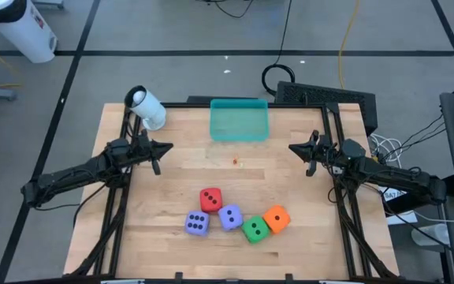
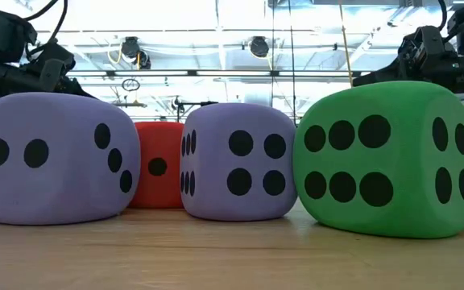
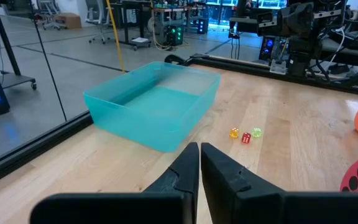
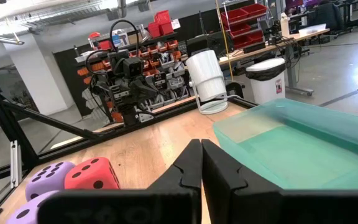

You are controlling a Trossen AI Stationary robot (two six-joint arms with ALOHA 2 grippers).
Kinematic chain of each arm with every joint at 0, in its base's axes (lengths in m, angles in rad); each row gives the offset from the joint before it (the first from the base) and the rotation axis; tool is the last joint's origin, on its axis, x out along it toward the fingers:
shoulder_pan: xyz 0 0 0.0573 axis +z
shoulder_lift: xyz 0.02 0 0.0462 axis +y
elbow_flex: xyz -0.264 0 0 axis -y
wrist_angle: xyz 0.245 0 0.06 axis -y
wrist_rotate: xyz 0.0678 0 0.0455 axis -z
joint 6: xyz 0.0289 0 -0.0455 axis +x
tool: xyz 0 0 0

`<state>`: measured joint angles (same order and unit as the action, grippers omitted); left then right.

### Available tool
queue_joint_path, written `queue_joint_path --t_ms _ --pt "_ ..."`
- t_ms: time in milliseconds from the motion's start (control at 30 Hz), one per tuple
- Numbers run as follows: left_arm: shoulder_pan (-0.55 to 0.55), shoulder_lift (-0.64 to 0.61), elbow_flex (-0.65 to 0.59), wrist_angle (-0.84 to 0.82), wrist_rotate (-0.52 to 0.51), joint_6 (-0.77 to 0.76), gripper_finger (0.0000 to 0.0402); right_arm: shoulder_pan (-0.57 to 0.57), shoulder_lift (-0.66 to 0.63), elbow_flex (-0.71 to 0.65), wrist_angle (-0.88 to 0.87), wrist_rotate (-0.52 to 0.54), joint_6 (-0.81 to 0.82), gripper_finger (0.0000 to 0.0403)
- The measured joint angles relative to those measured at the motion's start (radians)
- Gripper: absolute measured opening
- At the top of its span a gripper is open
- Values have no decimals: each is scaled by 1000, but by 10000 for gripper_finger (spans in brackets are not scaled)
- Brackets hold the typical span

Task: Pick & Place Dice

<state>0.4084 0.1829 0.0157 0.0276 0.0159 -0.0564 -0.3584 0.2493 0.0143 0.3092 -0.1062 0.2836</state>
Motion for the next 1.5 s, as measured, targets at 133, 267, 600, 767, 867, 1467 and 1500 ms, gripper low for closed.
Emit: queue_joint_path --t_ms 133,267,600,767,867,1467,1500 --pt "0 0 0 0 0 0 26 0 0 0 0 0 0 0" --pt "0 0 0 0 0 0 26 0 0 0 0 0 0 0" --pt "0 0 0 0 0 0 26 0 0 0 0 0 0 0" --pt "0 0 0 0 0 0 26 0 0 0 0 0 0 0" --pt "0 0 0 0 0 0 26 0 0 0 0 0 0 0" --pt "0 0 0 90 19 -208 26 0 0 0 94 4 0 0" --pt "0 0 0 90 17 -209 26 0 0 0 106 4 0 0"
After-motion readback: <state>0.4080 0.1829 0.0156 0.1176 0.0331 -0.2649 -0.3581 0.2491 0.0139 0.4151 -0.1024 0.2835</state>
